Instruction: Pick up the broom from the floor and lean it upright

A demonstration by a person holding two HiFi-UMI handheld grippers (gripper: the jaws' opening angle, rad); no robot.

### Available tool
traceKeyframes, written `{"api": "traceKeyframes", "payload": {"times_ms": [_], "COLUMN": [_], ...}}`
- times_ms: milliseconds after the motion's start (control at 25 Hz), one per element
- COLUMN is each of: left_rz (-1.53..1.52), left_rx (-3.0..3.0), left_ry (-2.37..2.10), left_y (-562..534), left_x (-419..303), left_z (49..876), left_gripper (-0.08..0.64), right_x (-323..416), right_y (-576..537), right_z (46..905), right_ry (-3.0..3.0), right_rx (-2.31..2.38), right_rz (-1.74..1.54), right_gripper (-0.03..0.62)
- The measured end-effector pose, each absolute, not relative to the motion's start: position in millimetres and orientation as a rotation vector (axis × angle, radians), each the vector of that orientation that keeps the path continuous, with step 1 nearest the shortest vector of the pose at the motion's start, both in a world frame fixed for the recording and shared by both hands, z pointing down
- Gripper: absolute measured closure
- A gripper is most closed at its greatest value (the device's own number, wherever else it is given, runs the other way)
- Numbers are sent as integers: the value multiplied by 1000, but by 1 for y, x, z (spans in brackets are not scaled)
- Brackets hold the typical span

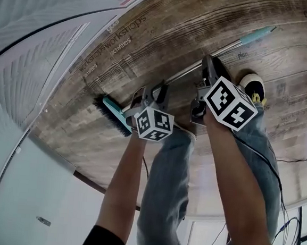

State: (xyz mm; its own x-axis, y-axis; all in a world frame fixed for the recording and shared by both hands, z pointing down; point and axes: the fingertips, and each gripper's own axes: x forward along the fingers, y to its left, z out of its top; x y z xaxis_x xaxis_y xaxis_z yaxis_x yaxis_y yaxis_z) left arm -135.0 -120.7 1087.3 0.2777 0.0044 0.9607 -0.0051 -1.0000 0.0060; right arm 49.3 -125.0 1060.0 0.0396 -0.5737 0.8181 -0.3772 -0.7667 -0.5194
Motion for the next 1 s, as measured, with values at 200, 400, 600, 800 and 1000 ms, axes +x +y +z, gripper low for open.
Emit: {"api": "traceKeyframes", "payload": {"times_ms": [200, 400, 600, 800, 1000], "left_rz": [1818, 1780, 1696, 1612, 1507], "left_rx": [2525, 2532, 2545, 2515, 2483], "left_ry": [-81, -101, -220, -428, -593], "left_y": [-135, -142, -169, -197, -212], "left_x": [-127, -118, -104, -107, -119], "left_z": [1045, 987, 920, 843, 771], "left_gripper": [474, 474, 474, 474, 474], "right_x": [54, 56, 55, 31, 0], "right_y": [-153, -170, -215, -254, -277], "right_z": [1005, 924, 827, 725, 635], "right_ry": [1209, 1340, 1559, 1776, 2064], "right_rx": [-2059, -2050, -2043, -2001, -1915], "right_rz": [-1730, -1652, -1486, -1358, -1205], "right_gripper": [471, 485, 496, 503, 503]}}
